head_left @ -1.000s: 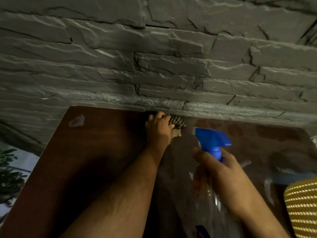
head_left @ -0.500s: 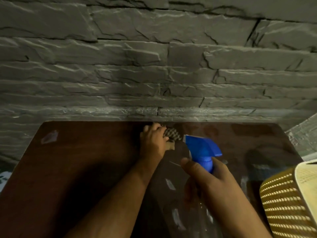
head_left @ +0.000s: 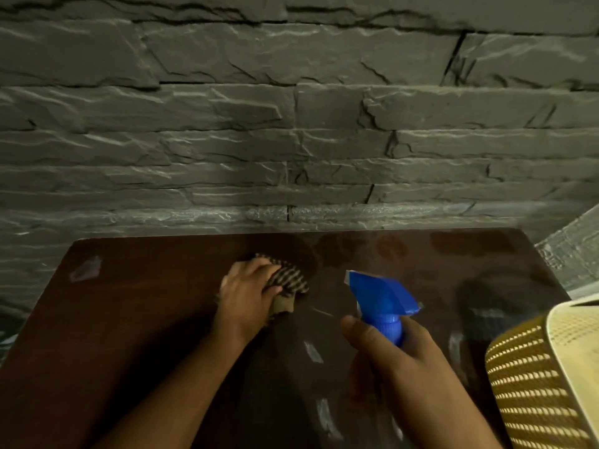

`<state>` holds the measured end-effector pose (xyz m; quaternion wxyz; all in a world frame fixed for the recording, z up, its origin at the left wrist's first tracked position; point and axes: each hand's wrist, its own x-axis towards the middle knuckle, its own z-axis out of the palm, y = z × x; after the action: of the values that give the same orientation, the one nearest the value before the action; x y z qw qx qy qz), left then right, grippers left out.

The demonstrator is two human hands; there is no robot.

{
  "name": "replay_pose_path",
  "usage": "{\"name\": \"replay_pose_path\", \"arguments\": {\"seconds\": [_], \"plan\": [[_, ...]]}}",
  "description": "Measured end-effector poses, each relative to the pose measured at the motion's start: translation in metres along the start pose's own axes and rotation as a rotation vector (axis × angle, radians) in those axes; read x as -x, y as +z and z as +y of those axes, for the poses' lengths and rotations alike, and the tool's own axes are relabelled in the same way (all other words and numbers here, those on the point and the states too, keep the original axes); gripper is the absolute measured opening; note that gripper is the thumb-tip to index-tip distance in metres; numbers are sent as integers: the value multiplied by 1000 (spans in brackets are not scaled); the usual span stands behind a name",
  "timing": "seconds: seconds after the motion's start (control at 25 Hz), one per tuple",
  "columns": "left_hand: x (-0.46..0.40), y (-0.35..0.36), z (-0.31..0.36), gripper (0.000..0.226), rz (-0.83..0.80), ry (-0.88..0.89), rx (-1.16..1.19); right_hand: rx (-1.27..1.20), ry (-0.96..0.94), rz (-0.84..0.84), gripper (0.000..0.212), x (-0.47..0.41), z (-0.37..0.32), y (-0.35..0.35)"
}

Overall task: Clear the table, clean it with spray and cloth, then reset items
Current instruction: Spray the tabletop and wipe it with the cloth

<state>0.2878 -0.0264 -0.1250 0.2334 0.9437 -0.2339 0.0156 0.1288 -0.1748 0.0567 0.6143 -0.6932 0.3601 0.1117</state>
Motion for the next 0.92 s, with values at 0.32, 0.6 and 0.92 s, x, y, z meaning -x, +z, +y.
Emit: {"name": "replay_pose_path", "arguments": {"seconds": [0.32, 0.6, 0.92], "plan": [[-25, 14, 35, 39, -44, -54, 43, 2, -26, -44, 36, 7, 6, 6], [-42, -4, 2, 39, -9, -165, 10, -60, -55, -26, 34, 21, 12, 2], [46, -12, -2, 35, -77, 21, 41, -132, -13, 8, 35, 32, 25, 4]]}}
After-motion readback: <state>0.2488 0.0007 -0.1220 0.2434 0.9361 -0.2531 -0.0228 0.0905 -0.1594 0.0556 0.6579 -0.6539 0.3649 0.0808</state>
